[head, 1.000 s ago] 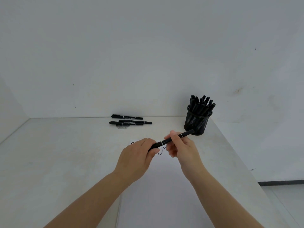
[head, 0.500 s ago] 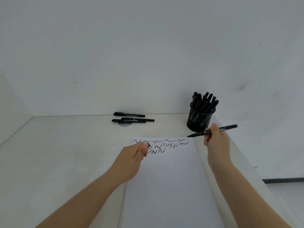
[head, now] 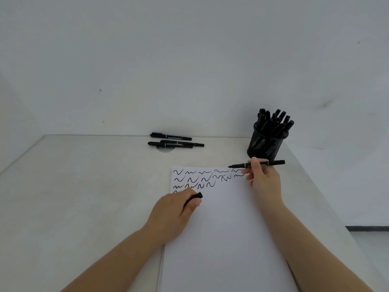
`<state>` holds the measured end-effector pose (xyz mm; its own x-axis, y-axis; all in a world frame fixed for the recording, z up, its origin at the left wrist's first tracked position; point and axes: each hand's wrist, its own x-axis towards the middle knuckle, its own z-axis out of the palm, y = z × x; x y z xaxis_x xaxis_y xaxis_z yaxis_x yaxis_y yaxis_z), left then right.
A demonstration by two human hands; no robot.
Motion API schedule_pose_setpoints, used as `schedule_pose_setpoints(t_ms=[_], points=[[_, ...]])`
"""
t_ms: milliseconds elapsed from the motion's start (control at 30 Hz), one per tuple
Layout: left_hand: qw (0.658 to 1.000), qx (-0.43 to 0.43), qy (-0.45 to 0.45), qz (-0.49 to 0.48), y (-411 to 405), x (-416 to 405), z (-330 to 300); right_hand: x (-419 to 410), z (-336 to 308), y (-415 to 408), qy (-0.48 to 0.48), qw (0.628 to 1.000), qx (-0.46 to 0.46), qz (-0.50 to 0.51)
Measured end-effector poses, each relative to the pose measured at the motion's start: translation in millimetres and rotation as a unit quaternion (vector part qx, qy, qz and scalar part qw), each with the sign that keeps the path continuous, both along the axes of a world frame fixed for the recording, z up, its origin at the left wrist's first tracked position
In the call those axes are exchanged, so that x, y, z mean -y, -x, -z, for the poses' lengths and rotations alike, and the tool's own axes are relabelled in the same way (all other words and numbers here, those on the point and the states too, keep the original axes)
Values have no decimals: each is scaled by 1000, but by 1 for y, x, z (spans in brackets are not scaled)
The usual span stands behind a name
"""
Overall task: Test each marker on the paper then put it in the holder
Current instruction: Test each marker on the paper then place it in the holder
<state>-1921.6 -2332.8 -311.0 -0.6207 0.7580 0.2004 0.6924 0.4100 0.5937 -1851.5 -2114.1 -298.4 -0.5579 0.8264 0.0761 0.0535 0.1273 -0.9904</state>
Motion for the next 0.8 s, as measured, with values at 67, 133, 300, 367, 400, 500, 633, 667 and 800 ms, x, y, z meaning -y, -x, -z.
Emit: schedule_pose_setpoints(t_ms=[67,133,300,367,400,500,633,667,800], points=[[1000,-11,12,9,1,1,0,5,-5,1,-50,998,15,-37],[1000,-11,19,11,2,0,0,14,-3,0,-55,996,19,-62],[999,-7,37,11,2,0,-2,16,8,-9,-41,999,21,-9],[999,-4,40,13,2,-1,-3,16,8,-10,-54,998,22,-28],[999,-2,41,13,2,-1,-3,18,8,-9,-59,997,26,-46],[999,-2,43,17,2,-1,-3,23,8,-8,-80,991,41,-97],[999,7,43,21,1,-1,-4,21,7,-8,-95,990,50,-89],[999,9,43,21,1,-1,-4,20,8,-9,-98,990,55,-83],[999,12,41,25,1,0,-4,17,7,-16,-135,989,48,-40]])
